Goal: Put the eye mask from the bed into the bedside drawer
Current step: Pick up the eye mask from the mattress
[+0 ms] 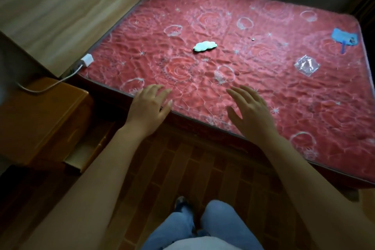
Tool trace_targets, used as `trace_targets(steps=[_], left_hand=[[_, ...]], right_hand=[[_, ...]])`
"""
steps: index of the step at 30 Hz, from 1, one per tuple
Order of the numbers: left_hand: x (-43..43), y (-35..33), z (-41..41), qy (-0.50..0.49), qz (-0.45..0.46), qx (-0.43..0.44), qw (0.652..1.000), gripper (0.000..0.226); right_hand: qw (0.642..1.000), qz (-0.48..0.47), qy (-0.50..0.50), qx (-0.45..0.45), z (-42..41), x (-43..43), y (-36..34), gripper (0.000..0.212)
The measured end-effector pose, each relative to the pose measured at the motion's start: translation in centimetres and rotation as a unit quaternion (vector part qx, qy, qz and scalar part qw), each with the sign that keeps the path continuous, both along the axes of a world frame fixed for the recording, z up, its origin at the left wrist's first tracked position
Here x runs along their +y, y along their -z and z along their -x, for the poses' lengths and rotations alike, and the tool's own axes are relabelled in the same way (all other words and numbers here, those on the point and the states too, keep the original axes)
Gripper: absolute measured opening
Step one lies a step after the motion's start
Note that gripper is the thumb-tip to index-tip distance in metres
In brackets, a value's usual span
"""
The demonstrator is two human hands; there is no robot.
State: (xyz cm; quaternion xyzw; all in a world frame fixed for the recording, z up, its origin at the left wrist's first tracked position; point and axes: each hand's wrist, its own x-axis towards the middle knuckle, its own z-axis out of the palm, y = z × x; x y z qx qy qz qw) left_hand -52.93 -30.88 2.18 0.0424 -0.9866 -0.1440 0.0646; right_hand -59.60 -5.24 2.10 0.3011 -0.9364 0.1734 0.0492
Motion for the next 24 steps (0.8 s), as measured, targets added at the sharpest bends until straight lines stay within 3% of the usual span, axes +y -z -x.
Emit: trace_targets(steps=[24], left_hand=[[-7.7, 2.0, 27.8, 0.016, -0.030, -0.033, 0.999, 0.040]], right_hand=[[0.999, -0.012, 0.029, -0.040, 26.3, -8.8, 1.9, 0.044]])
